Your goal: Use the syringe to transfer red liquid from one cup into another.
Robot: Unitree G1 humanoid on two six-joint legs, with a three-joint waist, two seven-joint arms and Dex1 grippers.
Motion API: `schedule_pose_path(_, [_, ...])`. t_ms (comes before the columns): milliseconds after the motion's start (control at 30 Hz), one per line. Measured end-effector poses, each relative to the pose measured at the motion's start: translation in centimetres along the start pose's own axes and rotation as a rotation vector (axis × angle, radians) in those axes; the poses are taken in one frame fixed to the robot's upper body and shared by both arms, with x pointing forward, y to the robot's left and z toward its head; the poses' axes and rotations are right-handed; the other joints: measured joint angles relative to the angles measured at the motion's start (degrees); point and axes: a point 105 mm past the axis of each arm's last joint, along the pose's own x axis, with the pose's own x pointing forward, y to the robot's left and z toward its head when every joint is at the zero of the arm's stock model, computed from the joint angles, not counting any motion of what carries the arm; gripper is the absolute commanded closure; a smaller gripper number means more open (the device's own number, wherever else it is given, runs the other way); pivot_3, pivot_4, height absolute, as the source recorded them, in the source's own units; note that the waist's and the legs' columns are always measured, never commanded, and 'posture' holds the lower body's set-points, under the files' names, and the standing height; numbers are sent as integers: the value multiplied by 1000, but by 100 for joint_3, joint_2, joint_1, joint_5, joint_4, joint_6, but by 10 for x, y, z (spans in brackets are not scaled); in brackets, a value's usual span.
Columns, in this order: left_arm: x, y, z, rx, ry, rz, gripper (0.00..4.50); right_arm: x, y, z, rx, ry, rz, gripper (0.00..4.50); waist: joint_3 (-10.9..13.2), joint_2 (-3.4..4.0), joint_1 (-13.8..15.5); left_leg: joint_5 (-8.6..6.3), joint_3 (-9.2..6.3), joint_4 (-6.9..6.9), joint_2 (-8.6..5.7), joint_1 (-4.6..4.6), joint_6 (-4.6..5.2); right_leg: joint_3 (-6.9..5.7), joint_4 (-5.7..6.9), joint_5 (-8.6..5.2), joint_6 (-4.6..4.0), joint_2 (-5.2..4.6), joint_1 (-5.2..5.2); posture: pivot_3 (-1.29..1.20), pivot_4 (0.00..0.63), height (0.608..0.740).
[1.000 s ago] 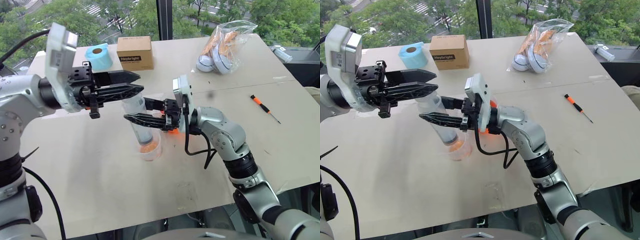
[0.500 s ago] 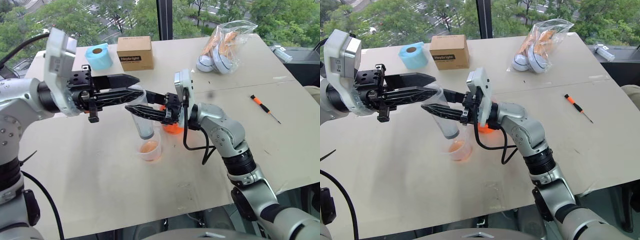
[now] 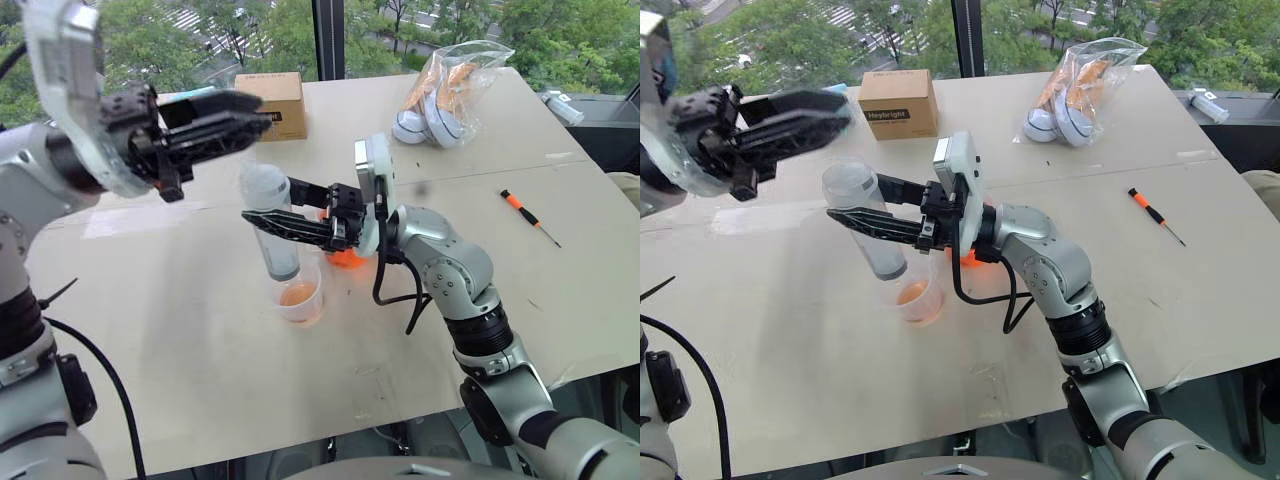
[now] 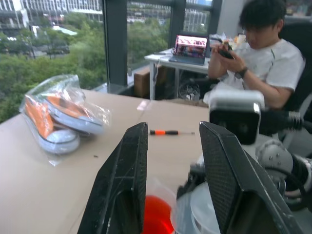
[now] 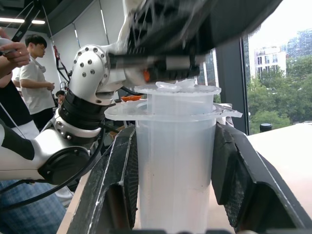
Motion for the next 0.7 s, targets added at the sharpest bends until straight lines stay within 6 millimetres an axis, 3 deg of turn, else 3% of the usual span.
schedule_pose_path(100, [-5,7,10,0,-48,55,2819,-1,-3,10,75,-67,-16,2899,0,0,-11,0,1,0,0,0,-1,0,1,0,0,-1,0,0,150,740])
schedule_pose_path(233, [-17,18,9,-15,-50,134,2819,-11,-15,33,139,-151,-73,2899,0,0,-7,0,1,0,0,0,-1,-1,0,0,0,-4,0,0,150,740])
schedule_pose_path(367, [-38,33,-5,-22,-3,286,2819,-46,-41,67,90,-101,-210,2899,2,2,22,0,2,-1,-3,0,0,-5,-6,0,0,-11,1,0,150,740])
schedule_pose_path(467, [-61,36,-38,-82,104,382,2819,-106,-56,83,56,119,-384,2899,4,-2,68,-2,-2,-11,-6,-11,2,-2,-20,0,0,-29,0,0,150,740])
schedule_pose_path(533, [-71,33,-52,-91,163,415,2819,-131,-54,81,71,234,-439,2899,3,-2,61,-2,0,-23,-2,-11,2,1,-48,0,-1,-34,0,0,150,740])
schedule_pose_path(700, [-107,9,-110,-132,417,485,2819,-206,-35,44,231,555,-577,2899,3,-1,0,-1,22,-74,7,-1,2,27,-90,-1,-3,-40,-3,0,150,740])
